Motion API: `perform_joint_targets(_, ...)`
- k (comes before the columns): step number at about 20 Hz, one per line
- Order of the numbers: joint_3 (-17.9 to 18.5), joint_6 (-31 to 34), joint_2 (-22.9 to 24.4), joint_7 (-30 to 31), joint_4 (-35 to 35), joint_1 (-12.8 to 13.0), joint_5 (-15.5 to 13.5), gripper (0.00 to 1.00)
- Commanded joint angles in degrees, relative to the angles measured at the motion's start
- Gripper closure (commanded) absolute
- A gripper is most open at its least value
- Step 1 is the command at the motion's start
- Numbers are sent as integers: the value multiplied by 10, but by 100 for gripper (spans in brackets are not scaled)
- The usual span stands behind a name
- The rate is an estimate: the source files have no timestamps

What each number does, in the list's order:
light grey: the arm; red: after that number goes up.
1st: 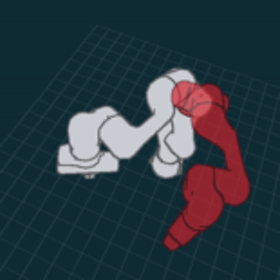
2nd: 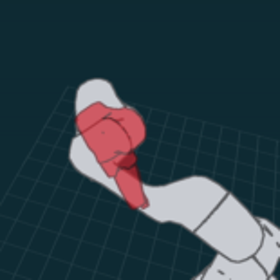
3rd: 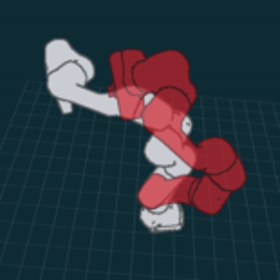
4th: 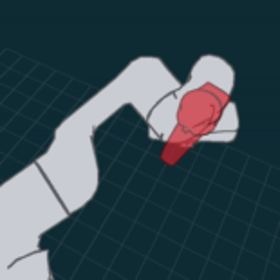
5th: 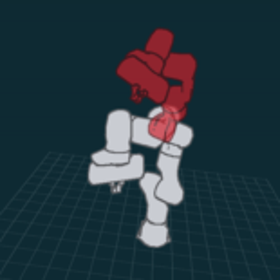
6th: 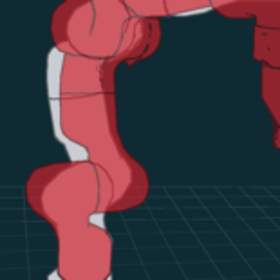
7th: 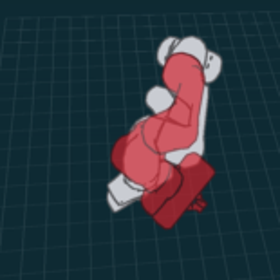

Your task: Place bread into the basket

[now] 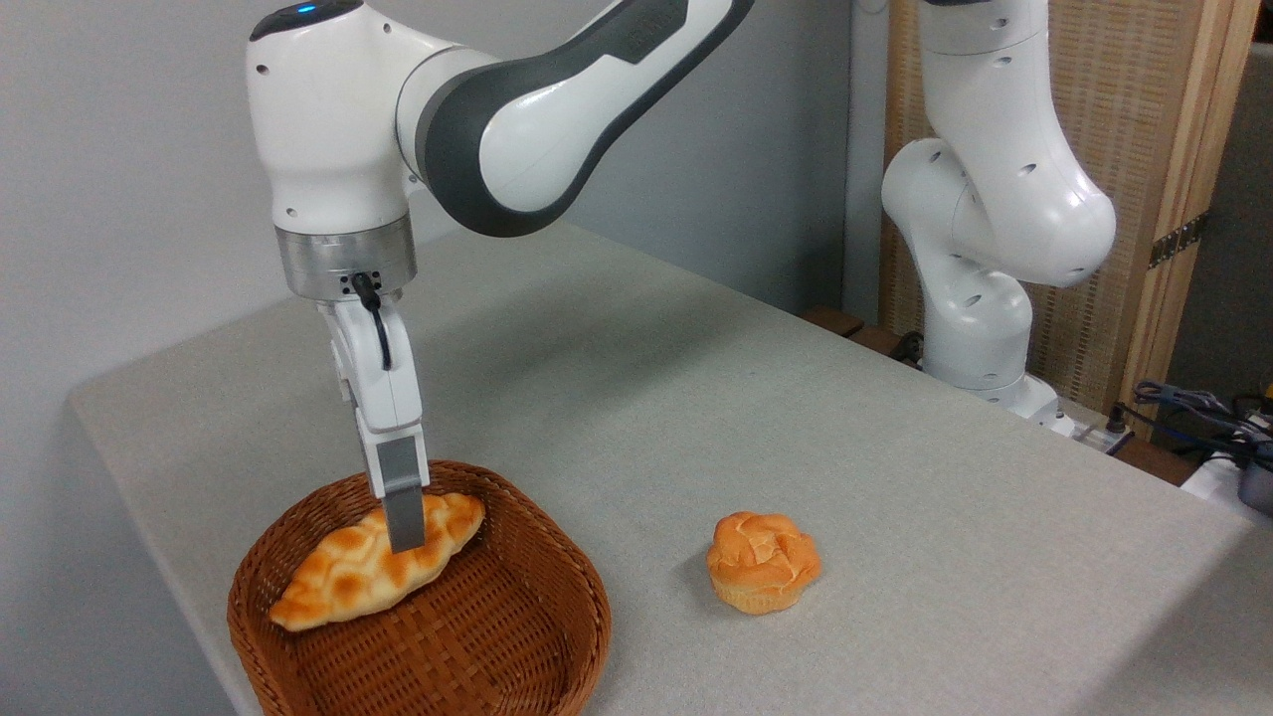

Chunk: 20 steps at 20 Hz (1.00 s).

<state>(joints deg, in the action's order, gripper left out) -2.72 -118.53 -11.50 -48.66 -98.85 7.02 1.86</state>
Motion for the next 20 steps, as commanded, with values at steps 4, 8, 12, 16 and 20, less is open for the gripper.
perform_joint_targets(4, -1, 2, 16, 30, 8, -2, -4, 0)
perform_joint_targets(8, 0, 84, 69, 70, 8, -26, -34, 0)
perform_joint_targets(12, 3, 178, 117, 70, 8, -53, -55, 0)
perform_joint_targets(16, 19, 259, 128, 70, 40, -55, -49, 0)
perform_joint_targets(20, 32, 273, 129, 66, 55, -54, -49, 0)
